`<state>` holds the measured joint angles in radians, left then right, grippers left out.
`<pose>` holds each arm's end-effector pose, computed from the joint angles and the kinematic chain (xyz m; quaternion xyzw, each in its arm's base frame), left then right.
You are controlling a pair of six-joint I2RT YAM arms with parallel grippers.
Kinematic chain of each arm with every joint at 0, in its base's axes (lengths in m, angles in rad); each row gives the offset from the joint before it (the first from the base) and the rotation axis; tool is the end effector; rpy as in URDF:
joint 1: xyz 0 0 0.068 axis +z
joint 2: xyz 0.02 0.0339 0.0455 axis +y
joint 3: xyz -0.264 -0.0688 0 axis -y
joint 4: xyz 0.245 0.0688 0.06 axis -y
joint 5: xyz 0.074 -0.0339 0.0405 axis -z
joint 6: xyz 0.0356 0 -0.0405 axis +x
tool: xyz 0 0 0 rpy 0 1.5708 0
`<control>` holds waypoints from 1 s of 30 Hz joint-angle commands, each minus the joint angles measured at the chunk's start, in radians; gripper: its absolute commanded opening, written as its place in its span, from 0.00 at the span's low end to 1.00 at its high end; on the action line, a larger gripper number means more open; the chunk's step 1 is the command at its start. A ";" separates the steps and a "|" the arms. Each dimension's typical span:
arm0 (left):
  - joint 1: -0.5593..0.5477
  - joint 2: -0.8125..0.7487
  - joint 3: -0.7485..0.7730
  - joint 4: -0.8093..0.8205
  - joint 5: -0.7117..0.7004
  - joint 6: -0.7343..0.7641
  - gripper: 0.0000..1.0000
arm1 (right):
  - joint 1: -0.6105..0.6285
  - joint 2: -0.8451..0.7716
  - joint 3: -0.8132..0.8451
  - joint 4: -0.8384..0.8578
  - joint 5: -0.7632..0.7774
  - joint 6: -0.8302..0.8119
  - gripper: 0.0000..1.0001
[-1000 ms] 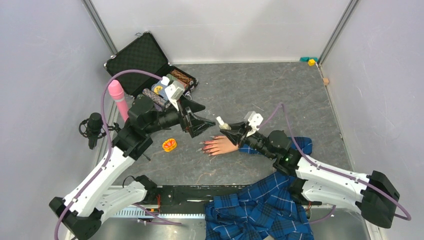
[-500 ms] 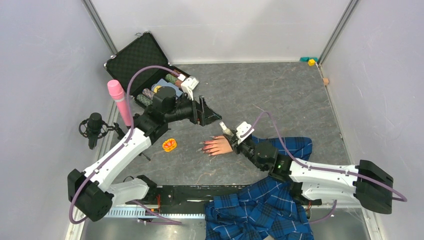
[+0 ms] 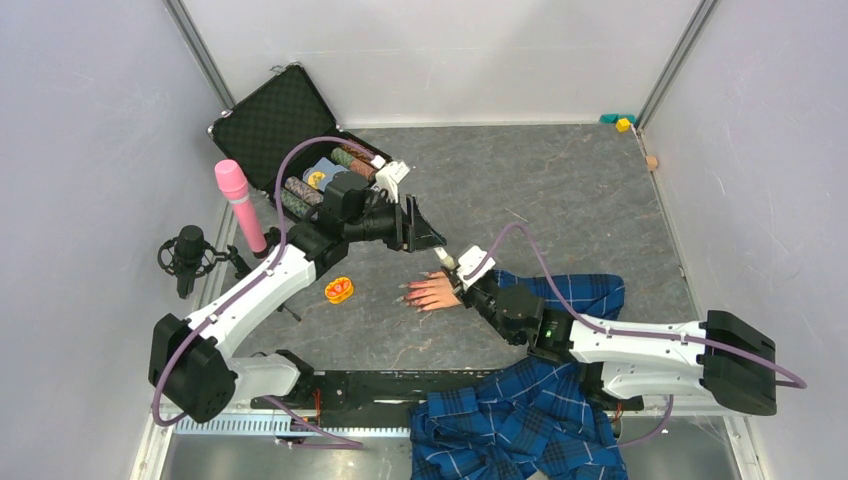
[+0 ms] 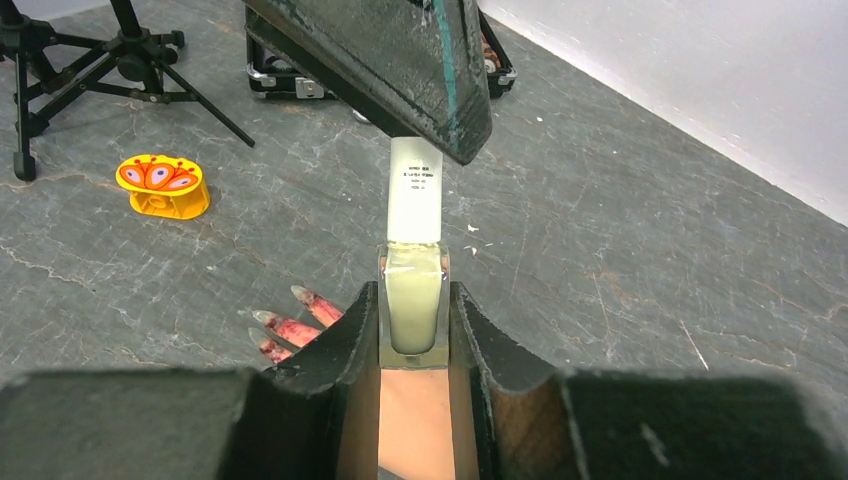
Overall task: Paint the nails
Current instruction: Screw the nail polish bottle.
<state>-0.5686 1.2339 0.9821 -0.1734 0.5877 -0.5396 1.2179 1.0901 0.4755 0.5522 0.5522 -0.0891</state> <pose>0.2248 -0.1671 0.3170 0.1686 0.8020 -0.4799 0.3131 0.0994 0.2158 0.2488 -0.2781 0.6702 0.1845 0.6629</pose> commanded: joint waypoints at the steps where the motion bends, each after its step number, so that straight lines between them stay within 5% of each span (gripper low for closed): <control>1: 0.002 0.009 0.027 0.006 0.049 -0.043 0.61 | 0.010 0.008 0.052 0.052 0.029 -0.018 0.00; 15: -0.006 0.033 0.020 0.043 0.107 -0.075 0.47 | 0.011 0.028 0.075 0.042 0.036 -0.017 0.00; 26: -0.033 0.039 0.030 0.090 0.225 -0.069 0.02 | 0.009 0.015 0.081 0.031 0.038 0.009 0.00; 30: -0.031 0.005 0.026 0.123 0.256 -0.054 0.02 | -0.007 -0.019 0.069 0.042 -0.018 0.037 0.00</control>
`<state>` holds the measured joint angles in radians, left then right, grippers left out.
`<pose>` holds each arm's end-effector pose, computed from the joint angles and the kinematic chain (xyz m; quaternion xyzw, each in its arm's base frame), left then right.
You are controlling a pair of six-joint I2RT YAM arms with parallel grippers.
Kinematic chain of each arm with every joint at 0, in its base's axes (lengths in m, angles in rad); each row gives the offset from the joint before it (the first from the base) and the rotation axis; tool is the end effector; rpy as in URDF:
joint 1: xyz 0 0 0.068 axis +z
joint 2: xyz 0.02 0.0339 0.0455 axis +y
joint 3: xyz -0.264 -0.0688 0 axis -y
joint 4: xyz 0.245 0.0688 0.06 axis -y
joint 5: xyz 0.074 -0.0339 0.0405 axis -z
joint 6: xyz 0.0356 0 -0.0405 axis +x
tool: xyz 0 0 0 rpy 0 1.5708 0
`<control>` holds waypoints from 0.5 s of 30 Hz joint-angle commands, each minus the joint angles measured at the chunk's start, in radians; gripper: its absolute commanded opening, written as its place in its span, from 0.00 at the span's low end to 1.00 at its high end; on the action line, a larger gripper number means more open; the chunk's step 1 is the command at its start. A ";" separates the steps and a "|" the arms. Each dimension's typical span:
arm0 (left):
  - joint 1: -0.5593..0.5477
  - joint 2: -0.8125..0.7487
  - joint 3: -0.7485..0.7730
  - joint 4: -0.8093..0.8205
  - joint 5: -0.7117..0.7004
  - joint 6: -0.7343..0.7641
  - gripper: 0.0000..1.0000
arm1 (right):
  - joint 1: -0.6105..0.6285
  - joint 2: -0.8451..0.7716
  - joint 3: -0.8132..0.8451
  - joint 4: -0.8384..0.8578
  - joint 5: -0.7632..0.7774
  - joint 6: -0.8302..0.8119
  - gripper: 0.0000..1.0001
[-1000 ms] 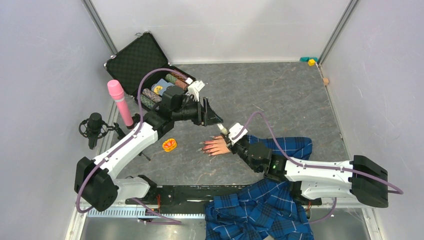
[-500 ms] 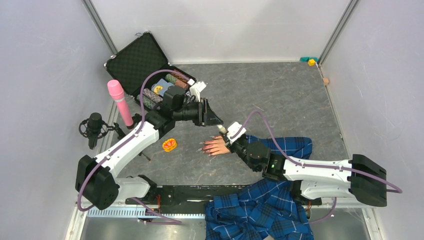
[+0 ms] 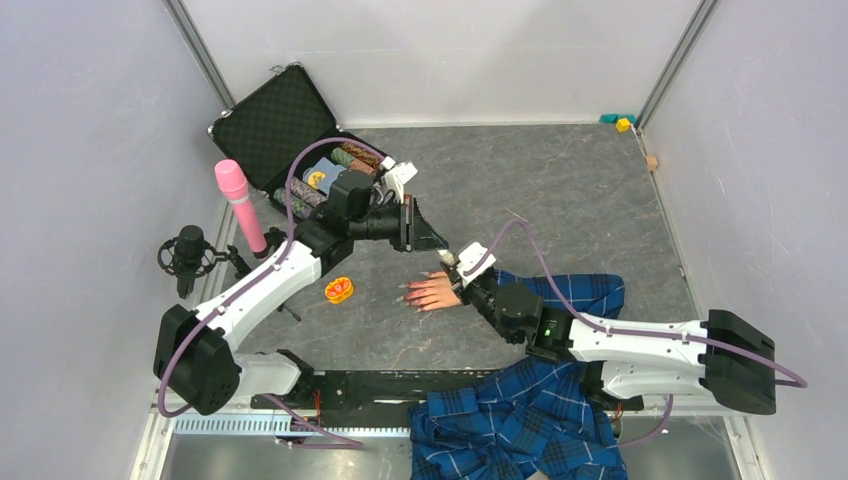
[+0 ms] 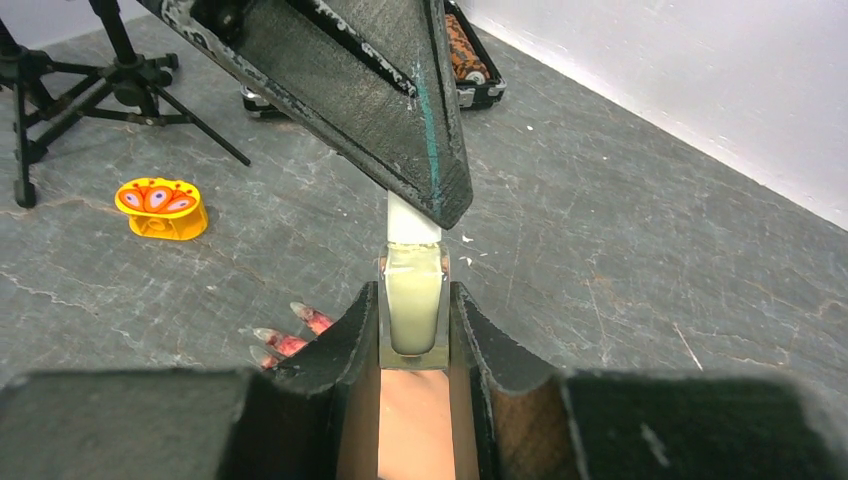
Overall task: Paint the nails
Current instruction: Screw the nail polish bottle.
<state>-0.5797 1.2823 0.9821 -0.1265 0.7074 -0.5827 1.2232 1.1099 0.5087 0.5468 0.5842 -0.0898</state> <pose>0.2288 -0.1775 0.3096 0.1863 0.7890 -0.5222 0.2646 0.1009 0.2209 0.2552 -0.2675 0.6716 0.1771 0.6678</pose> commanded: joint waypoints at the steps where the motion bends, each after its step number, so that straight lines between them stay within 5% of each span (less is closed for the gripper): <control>1: -0.021 -0.057 0.026 0.083 0.142 -0.002 0.02 | -0.019 -0.048 0.031 0.052 -0.073 0.048 0.00; 15: -0.044 -0.229 0.018 0.177 0.303 0.104 0.02 | -0.234 -0.161 -0.045 0.243 -0.706 0.324 0.00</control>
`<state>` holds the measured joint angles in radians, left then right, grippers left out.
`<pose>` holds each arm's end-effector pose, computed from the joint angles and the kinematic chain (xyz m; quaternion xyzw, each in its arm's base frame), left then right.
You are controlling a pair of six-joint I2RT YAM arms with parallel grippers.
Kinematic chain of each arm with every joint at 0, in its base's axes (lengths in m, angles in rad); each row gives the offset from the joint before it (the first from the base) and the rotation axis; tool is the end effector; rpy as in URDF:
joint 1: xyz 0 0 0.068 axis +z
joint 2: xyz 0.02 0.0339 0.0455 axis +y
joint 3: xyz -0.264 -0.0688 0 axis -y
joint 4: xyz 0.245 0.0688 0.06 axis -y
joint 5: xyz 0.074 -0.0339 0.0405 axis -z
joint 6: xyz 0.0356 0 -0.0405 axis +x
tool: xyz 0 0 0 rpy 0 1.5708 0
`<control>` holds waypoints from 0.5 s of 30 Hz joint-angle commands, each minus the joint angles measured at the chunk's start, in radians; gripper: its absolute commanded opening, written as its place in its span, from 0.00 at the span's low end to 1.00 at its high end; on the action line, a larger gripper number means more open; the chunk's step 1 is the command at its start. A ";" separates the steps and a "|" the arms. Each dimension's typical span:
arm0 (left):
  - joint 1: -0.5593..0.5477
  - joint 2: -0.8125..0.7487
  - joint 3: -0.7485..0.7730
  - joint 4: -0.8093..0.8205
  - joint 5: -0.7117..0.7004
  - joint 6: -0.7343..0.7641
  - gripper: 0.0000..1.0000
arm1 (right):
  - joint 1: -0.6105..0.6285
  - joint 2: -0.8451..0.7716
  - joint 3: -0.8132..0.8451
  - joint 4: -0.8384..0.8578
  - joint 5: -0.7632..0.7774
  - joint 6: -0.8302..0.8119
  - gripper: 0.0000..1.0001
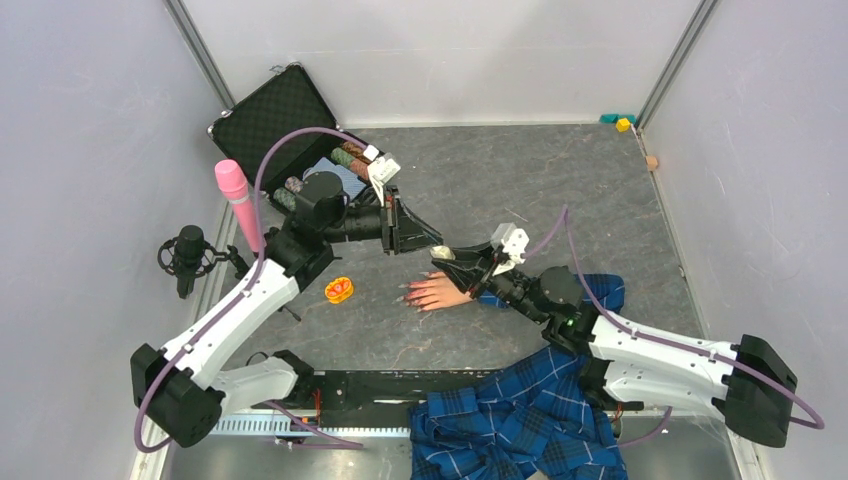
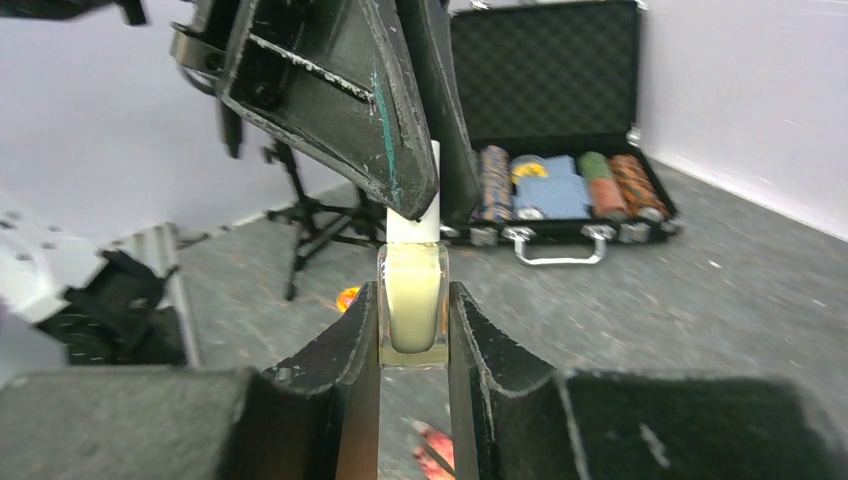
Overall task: Paint the nails
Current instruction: Screw the nail polish bottle.
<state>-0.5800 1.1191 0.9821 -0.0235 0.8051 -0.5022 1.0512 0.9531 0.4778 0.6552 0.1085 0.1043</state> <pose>0.1976 -0.1602 0.3612 0.2810 0.6902 -0.5629 0.3575 0.1126 0.1891 0.2895 -0.2547 0.5884 0.3896 0.6612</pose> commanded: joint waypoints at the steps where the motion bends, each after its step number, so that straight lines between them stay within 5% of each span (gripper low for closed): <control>1: -0.050 -0.076 0.017 0.077 0.216 0.032 0.02 | -0.075 -0.004 -0.014 0.152 -0.276 0.156 0.00; 15: -0.132 -0.165 -0.017 0.148 0.307 0.064 0.02 | -0.137 0.057 -0.027 0.417 -0.575 0.406 0.00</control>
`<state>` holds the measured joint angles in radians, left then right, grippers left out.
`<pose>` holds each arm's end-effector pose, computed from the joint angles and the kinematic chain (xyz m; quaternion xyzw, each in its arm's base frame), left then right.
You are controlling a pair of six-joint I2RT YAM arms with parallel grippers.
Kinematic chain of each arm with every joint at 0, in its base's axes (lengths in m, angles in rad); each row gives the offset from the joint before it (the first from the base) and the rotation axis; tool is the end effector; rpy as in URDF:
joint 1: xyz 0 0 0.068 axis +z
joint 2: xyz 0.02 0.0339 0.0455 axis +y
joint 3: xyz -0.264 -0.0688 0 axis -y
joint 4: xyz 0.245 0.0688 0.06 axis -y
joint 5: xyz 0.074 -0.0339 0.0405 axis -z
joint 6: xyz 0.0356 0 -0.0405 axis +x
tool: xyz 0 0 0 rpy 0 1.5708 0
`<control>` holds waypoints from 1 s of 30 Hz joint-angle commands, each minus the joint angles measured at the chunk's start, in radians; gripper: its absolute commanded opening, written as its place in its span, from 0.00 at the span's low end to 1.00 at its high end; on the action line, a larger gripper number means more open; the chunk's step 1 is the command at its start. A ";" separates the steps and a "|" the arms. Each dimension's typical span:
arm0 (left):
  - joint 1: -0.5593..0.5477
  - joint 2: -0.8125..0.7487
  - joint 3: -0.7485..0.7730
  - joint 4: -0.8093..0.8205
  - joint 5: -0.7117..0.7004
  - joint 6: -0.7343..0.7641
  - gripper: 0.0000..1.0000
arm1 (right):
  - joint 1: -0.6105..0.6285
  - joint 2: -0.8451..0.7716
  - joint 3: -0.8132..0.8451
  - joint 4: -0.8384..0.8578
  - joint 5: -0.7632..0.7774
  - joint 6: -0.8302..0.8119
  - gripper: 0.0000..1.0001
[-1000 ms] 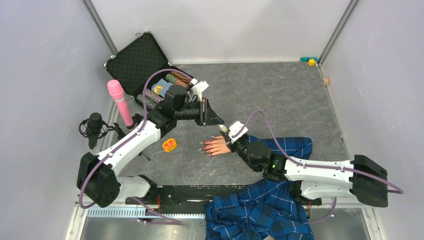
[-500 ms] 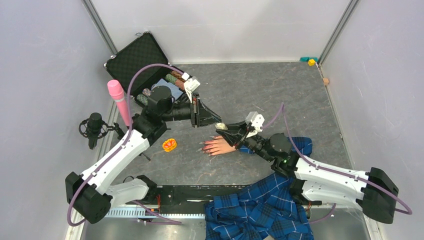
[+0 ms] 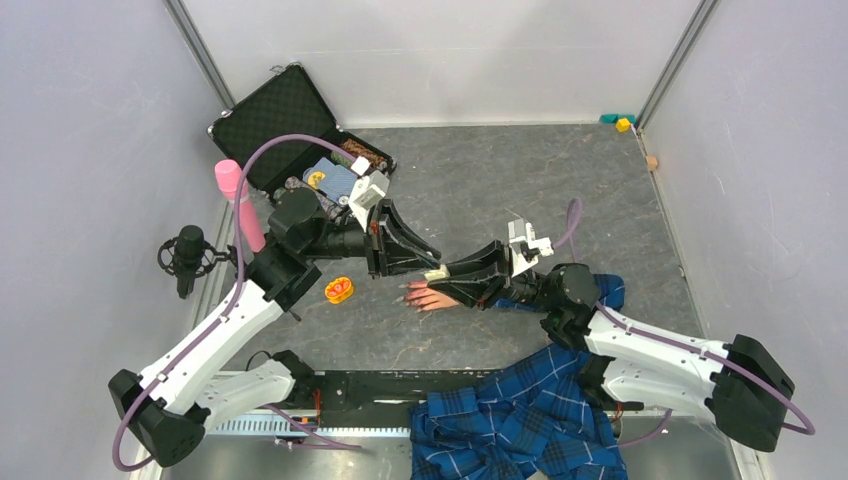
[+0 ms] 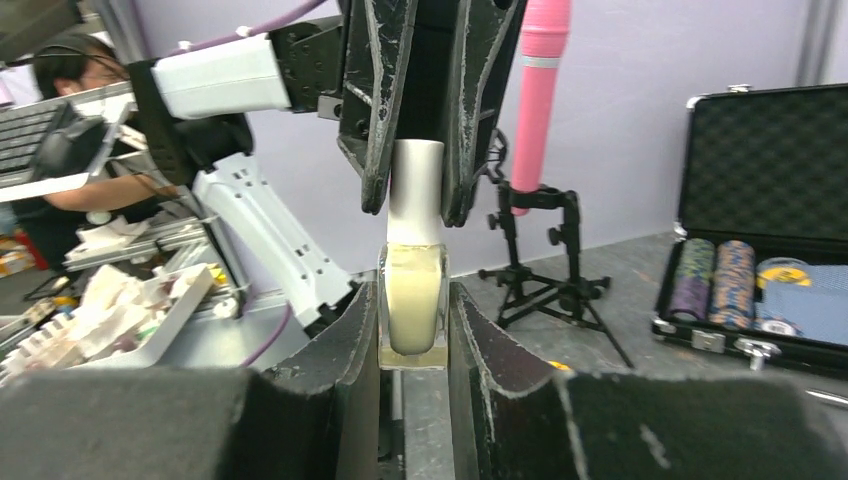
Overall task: Paint the nails
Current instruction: Screw the nail polish bottle.
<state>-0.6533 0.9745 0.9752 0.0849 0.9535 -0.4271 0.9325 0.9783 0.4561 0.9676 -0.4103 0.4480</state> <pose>0.1499 -0.1513 0.4002 0.4037 0.5588 -0.6028 0.4018 0.1144 0.1780 0.3082 -0.2926 0.4657 0.6111 0.5693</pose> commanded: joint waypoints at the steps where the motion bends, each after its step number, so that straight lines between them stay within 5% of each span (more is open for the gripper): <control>1: -0.063 -0.021 -0.010 0.041 0.157 -0.012 0.02 | -0.018 0.036 -0.005 0.113 -0.063 0.067 0.00; 5: -0.067 -0.022 -0.010 0.044 0.119 -0.023 0.03 | -0.018 0.032 -0.002 0.087 -0.058 0.042 0.00; 6: -0.066 -0.025 -0.010 0.043 0.098 -0.025 0.13 | -0.018 0.025 -0.002 0.071 -0.049 0.028 0.00; 10: -0.057 -0.054 -0.016 0.027 -0.045 -0.025 0.79 | -0.017 -0.008 -0.003 -0.007 -0.007 -0.034 0.00; 12: -0.041 -0.071 -0.023 0.020 -0.123 -0.029 0.99 | -0.017 -0.024 -0.004 -0.046 0.016 -0.063 0.00; 24: -0.018 -0.170 -0.194 0.187 -0.540 -0.240 1.00 | -0.008 -0.079 -0.027 -0.116 0.180 -0.107 0.00; 30: -0.020 -0.156 -0.228 0.170 -0.673 -0.340 1.00 | 0.074 -0.051 0.046 -0.309 0.455 -0.224 0.00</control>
<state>-0.6743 0.8165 0.7525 0.1967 0.4149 -0.6605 0.9527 0.9169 0.4301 0.7734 -0.1711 0.3222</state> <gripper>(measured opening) 0.993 0.287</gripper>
